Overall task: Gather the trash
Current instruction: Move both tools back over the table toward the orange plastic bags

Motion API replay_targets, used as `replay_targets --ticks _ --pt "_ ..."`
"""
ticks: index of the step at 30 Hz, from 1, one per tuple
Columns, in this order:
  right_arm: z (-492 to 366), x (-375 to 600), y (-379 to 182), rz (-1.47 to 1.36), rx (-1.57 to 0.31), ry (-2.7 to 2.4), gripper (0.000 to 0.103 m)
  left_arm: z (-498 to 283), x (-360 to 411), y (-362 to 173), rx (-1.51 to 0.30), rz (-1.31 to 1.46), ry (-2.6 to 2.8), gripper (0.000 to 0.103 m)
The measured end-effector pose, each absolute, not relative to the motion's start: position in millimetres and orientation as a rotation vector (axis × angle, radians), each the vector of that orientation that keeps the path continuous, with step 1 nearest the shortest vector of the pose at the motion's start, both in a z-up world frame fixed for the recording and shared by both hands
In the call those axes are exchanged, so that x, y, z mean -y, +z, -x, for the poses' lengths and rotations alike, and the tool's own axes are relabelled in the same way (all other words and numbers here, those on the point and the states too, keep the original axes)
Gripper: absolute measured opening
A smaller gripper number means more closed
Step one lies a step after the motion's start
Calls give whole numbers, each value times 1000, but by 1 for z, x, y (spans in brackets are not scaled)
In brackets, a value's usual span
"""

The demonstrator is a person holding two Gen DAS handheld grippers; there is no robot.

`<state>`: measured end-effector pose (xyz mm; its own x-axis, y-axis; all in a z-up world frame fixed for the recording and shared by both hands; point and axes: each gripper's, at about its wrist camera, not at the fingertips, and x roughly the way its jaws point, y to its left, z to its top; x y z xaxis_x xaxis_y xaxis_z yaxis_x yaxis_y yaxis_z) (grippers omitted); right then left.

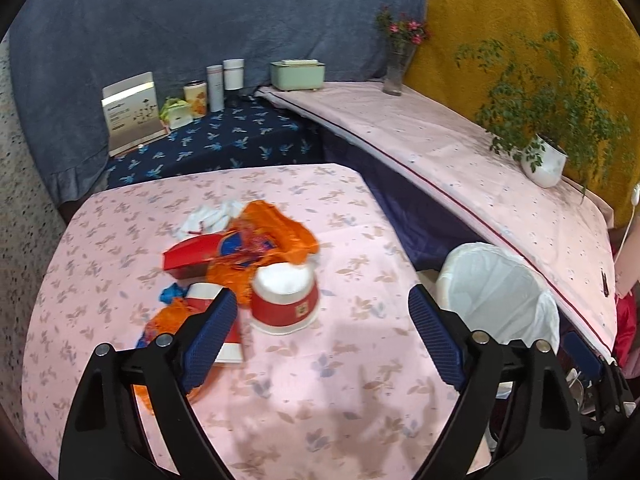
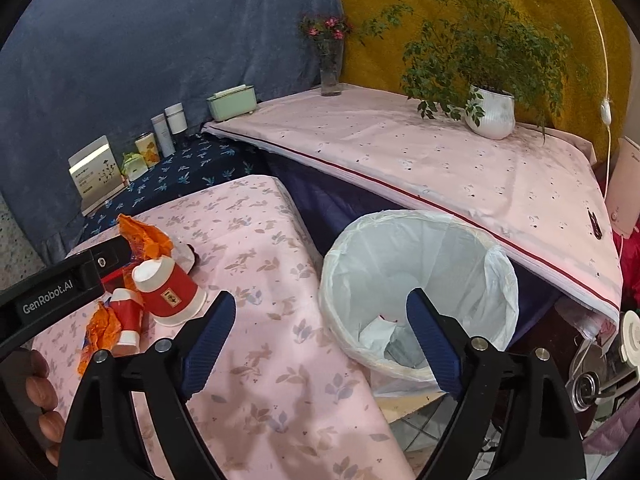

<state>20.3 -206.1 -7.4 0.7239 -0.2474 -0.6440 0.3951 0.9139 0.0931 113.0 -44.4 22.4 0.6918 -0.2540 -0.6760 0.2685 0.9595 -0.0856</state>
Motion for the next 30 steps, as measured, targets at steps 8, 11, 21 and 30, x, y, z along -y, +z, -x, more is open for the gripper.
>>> replay_targets --ticks 8,11,21,30 --pt "-33 172 -10 -210 -695 -296 84 -117 -4 7 -786 22 -211 88" --pt "-38 158 -13 -199 -703 -276 84 -118 -23 -1 -795 29 -177 89" --pt "-56 119 -28 -157 -745 -214 84 -122 -77 -40 -878 55 -121 90" --pt "-69 96 -43 -136 -782 -179 84 -123 -95 -77 -957 47 -116 90"
